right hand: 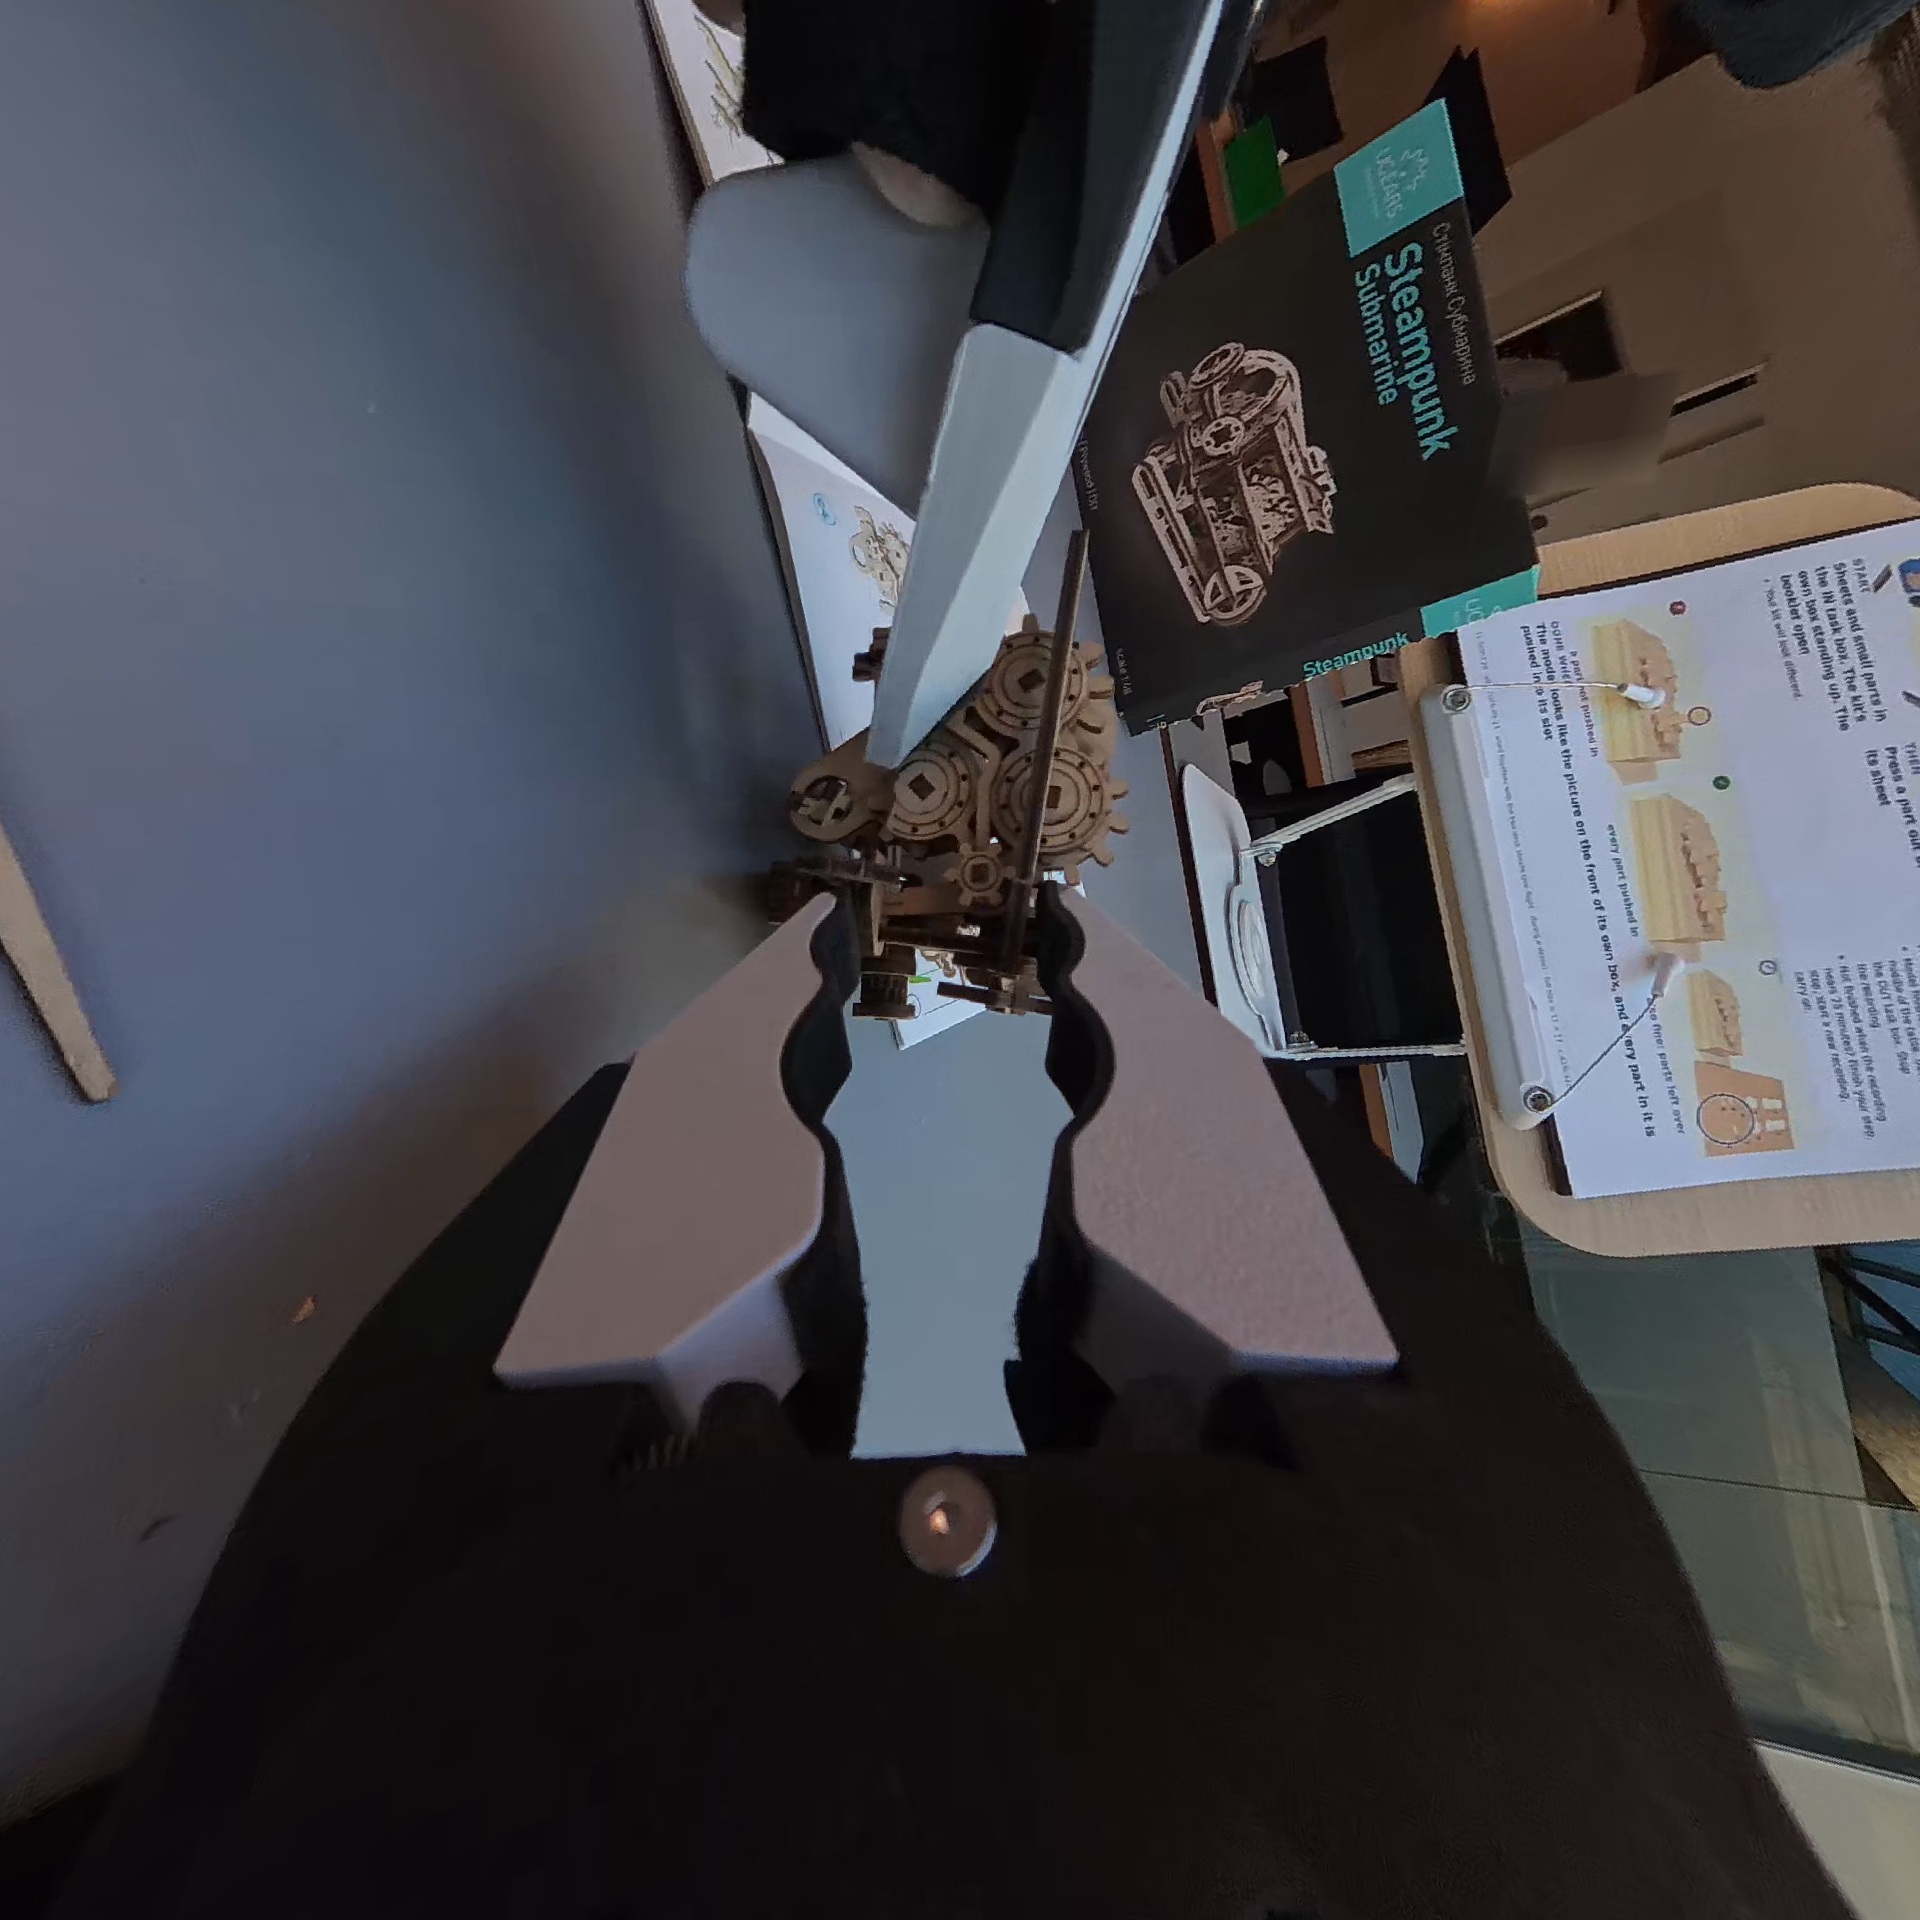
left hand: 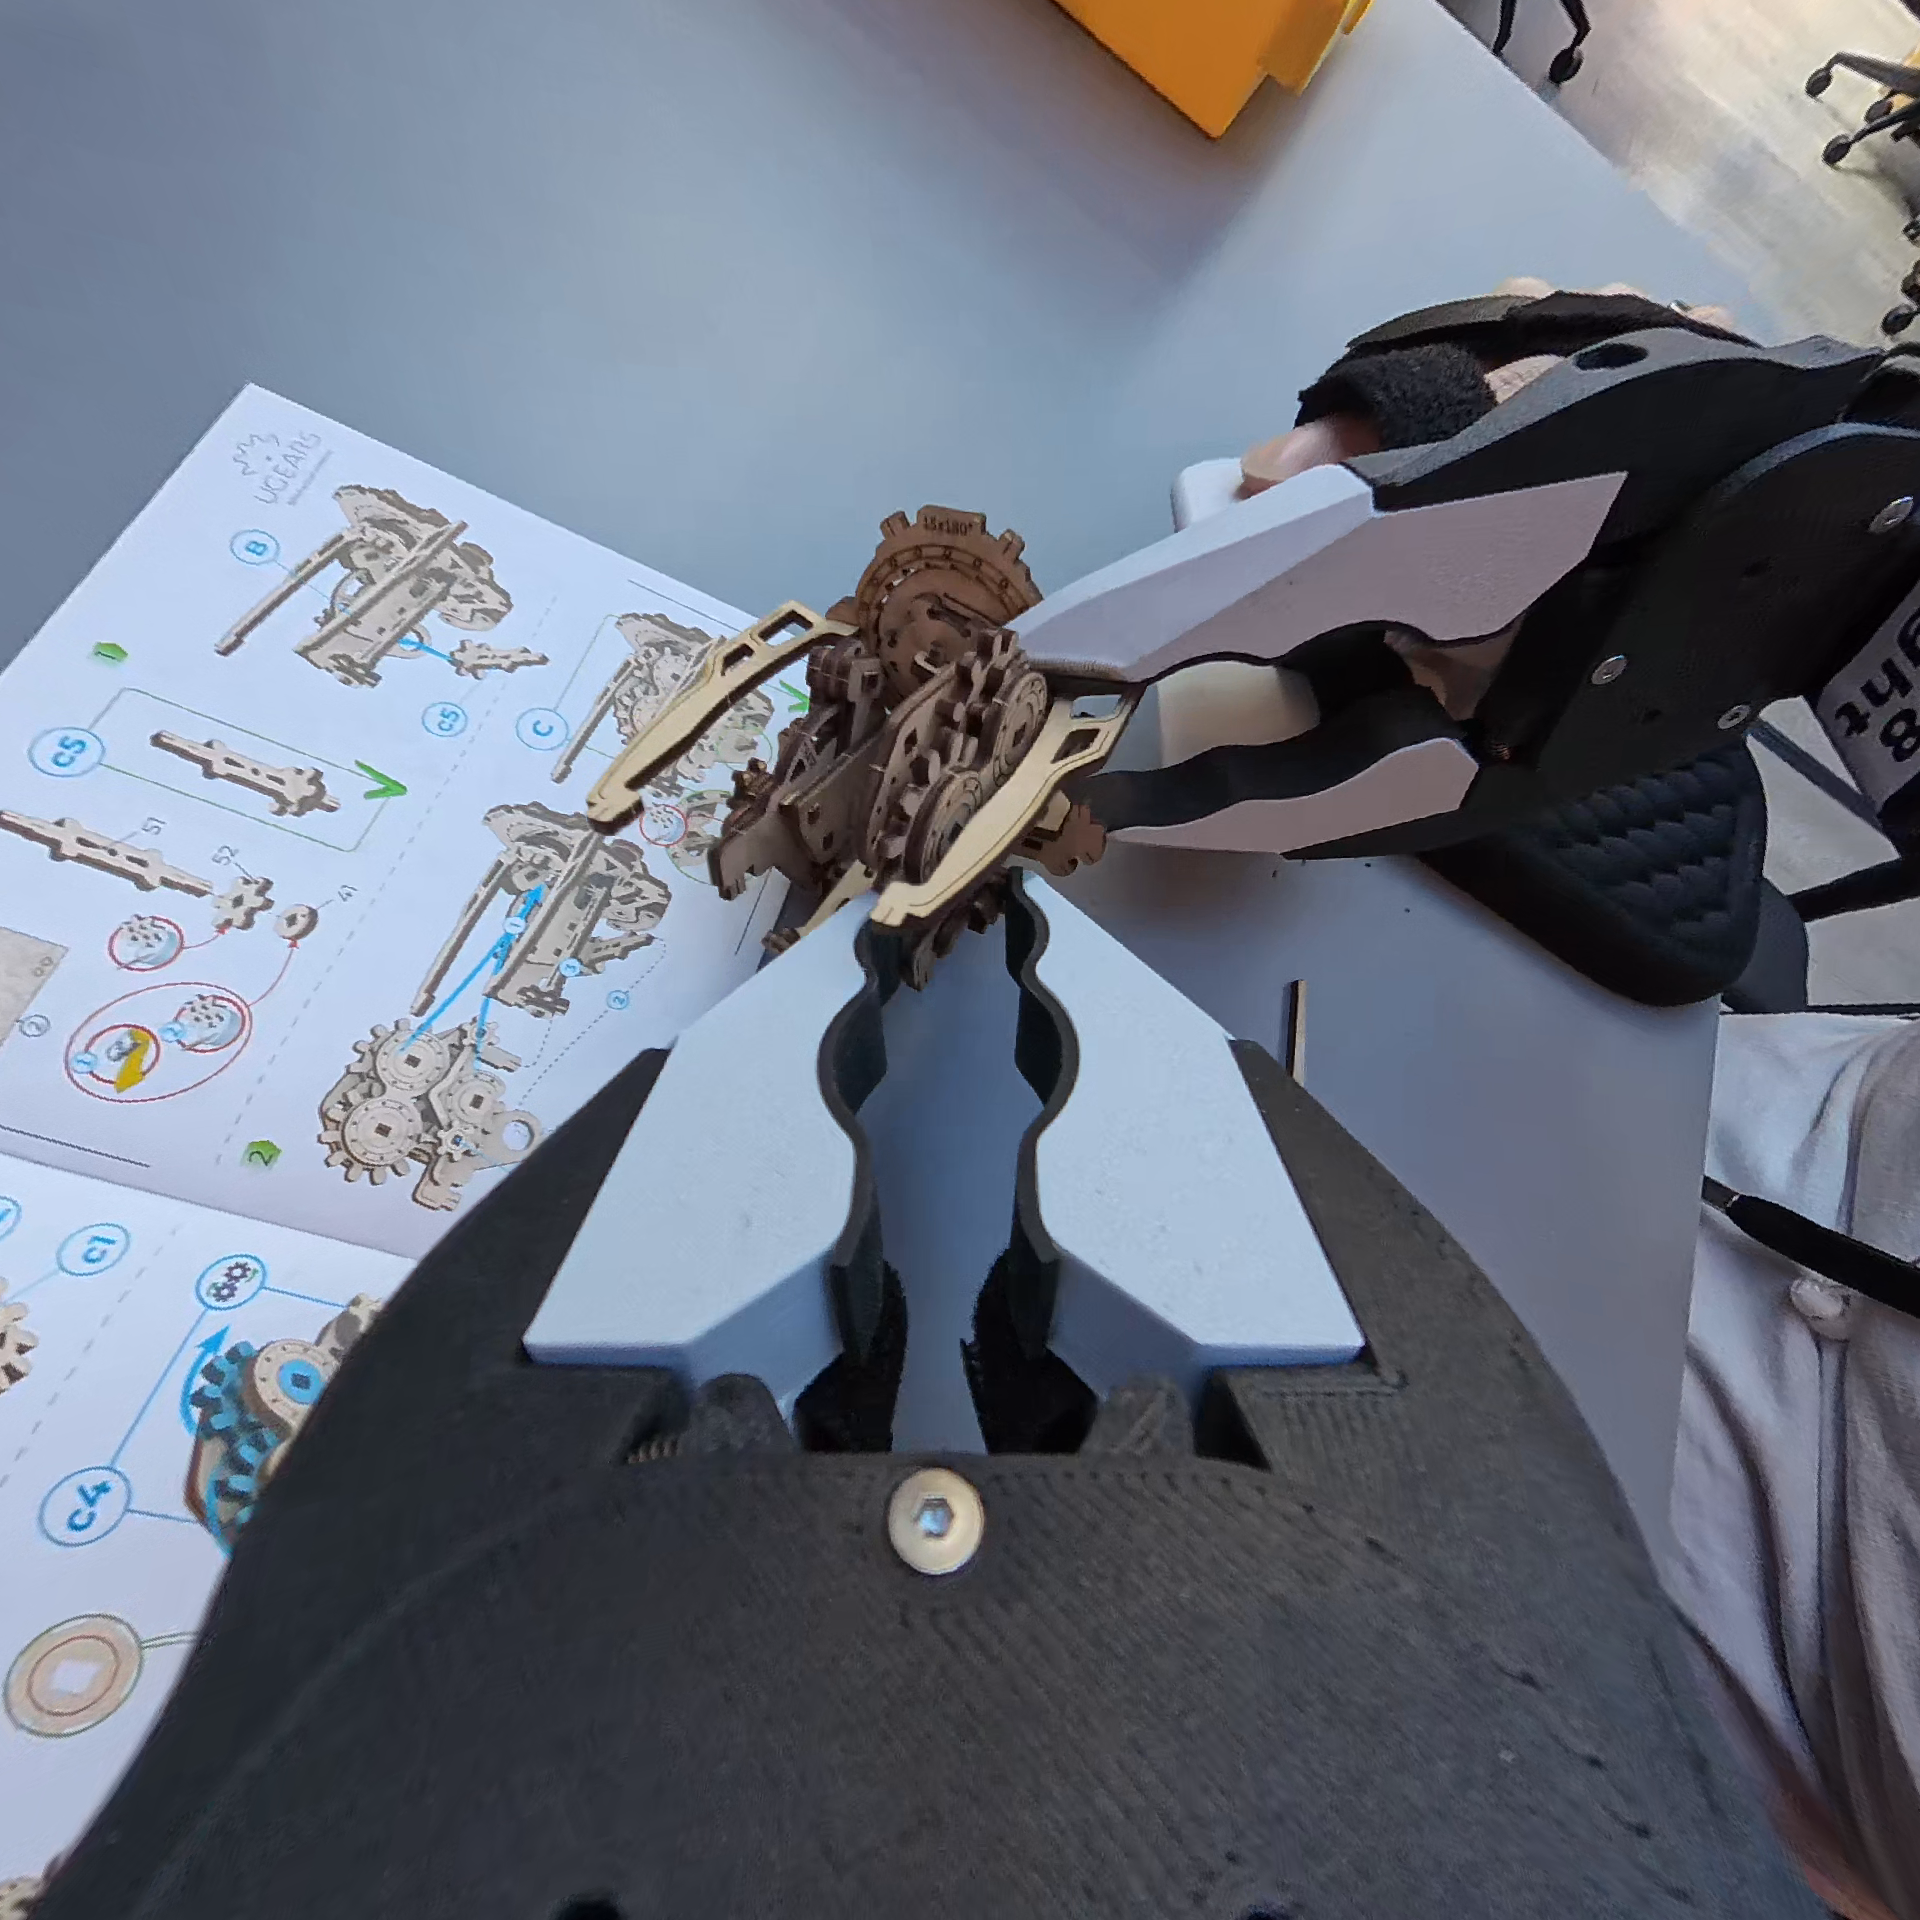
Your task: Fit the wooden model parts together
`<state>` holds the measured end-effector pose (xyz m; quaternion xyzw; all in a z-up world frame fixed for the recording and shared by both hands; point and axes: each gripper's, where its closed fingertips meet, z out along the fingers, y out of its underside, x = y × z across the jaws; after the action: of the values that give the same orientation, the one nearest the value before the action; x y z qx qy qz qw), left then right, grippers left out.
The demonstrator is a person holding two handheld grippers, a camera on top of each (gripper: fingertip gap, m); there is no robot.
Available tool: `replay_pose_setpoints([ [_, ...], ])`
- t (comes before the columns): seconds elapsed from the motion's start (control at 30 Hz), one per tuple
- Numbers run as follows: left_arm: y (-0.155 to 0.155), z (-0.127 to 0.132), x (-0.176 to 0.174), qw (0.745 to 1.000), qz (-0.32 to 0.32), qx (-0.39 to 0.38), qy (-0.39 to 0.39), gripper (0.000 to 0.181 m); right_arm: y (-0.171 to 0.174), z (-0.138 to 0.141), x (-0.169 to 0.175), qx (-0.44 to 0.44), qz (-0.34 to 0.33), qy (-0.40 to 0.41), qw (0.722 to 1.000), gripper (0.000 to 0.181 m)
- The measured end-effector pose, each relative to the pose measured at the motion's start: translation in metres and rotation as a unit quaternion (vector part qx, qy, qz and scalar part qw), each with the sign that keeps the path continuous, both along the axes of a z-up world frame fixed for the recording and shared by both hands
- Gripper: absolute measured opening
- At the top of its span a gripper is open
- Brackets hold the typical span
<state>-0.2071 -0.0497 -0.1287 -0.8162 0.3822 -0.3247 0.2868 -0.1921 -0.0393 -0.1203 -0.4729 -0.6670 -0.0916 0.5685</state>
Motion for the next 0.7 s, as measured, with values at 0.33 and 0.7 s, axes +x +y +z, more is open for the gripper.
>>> replay_pose_setpoints([
  [0.33,0.0051,0.0006,-0.0024,0.999,-0.003,0.023,0.031,0.018,0.0048,0.002,0.003,0.006,-0.015,0.002,1.0,0.04],
  [0.7,0.0042,0.0017,-0.0008,0.997,-0.015,0.032,0.075,0.018,0.0084,0.0021,-0.0002,0.032,-0.014,-0.018,0.999,0.051],
])
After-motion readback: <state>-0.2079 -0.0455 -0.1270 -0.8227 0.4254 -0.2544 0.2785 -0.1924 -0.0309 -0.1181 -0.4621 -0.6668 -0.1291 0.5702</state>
